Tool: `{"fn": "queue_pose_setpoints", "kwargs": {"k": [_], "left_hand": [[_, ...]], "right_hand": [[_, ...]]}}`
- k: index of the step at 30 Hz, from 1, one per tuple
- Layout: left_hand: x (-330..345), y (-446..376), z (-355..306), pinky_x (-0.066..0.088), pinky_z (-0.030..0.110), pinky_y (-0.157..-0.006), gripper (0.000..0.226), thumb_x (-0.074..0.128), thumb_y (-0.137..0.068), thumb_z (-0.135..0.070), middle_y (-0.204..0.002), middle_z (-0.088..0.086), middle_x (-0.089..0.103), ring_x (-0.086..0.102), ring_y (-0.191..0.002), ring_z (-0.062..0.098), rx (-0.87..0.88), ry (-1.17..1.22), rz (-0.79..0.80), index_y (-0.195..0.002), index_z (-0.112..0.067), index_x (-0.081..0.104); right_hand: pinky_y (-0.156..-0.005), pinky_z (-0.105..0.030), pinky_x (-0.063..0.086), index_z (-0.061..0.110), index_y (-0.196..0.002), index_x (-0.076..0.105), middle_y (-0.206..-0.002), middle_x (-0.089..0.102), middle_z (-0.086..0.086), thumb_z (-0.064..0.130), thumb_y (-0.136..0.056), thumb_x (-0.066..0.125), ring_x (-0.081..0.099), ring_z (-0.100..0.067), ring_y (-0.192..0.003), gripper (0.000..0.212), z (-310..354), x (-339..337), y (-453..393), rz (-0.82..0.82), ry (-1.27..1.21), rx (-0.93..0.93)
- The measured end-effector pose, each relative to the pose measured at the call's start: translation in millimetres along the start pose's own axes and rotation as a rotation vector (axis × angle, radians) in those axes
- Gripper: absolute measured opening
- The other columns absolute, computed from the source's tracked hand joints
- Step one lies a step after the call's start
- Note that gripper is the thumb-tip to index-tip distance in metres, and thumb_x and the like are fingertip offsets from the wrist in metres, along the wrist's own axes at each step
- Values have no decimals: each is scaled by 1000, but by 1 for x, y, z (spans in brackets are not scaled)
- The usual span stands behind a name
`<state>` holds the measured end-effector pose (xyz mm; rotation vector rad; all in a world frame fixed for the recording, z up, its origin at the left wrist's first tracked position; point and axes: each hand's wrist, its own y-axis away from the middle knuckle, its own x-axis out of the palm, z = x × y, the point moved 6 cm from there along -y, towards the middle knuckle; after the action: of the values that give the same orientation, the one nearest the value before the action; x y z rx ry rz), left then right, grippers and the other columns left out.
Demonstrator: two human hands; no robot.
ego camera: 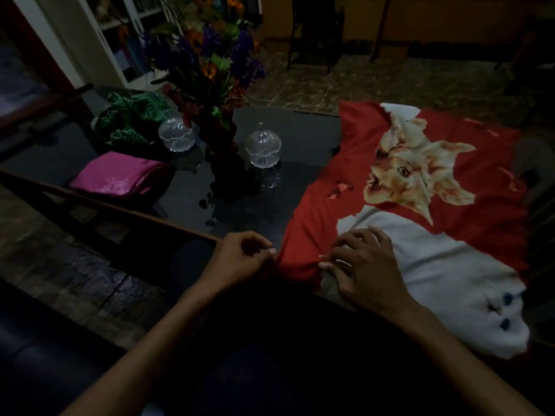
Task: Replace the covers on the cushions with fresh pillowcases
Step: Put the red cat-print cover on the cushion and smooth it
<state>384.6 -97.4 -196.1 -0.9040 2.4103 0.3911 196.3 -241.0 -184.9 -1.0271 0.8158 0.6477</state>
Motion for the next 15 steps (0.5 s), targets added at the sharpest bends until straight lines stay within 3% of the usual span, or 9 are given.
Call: {"fn": "queue_pose_setpoints", "kwargs": {"k": [2, 4, 7, 9, 11, 15], "left_hand": [[17, 12, -8, 50, 7, -69, 13, 84, -80, -32, -80, -14, 76, 69, -76, -8, 16, -20, 65, -89, -25, 79], [29, 16, -13, 51, 10, -71, 18, 85, -77, -38, -82, -16, 76, 67, -76, -11, 35, -75, 28, -90, -26, 81], [31, 15, -21, 56, 24, -71, 18, 82, -77, -46, -79, -14, 75, 68, -73, -3, 81, -249, -117, -84, -30, 80], [28, 12, -28, 56, 30, -68, 22, 78, -79, -52, -78, -11, 75, 69, -73, 6, 120, -341, -190, -81, -29, 78], [23, 10, -35, 56, 33, -66, 26, 75, -79, -53, -77, -11, 73, 69, -72, 10, 195, -306, -245, -80, -27, 75], [24, 14, -55, 56, 34, -68, 21, 73, -83, -47, -82, -12, 70, 65, -73, 6, 427, -226, -236, -85, -27, 73]], "right_hand": [[-93, -43, 43, 29, -73, 72, -87, 66, 16, 44, -87, 64, 60, -10, -90, 22, -11, -10, -3, -20, -103, 54], [-83, -45, 49, 27, -78, 75, -86, 66, 14, 39, -87, 68, 61, -12, -86, 16, -25, -19, -10, -6, -152, 112], [-77, -44, 49, 30, -81, 77, -83, 63, 16, 31, -82, 79, 58, -12, -84, 2, -33, -24, -16, 59, -59, 161], [-75, -42, 46, 30, -77, 76, -77, 55, 21, 23, -79, 82, 53, -8, -79, 10, -29, -23, -17, 82, -36, 178], [-75, -40, 44, 28, -77, 74, -75, 52, 21, 18, -81, 80, 53, -9, -76, 13, -29, -26, -18, 70, -47, 193], [-77, -45, 49, 21, -76, 72, -78, 65, 9, 12, -85, 74, 59, -14, -78, 13, -50, -47, -14, -82, -111, 306]]}}
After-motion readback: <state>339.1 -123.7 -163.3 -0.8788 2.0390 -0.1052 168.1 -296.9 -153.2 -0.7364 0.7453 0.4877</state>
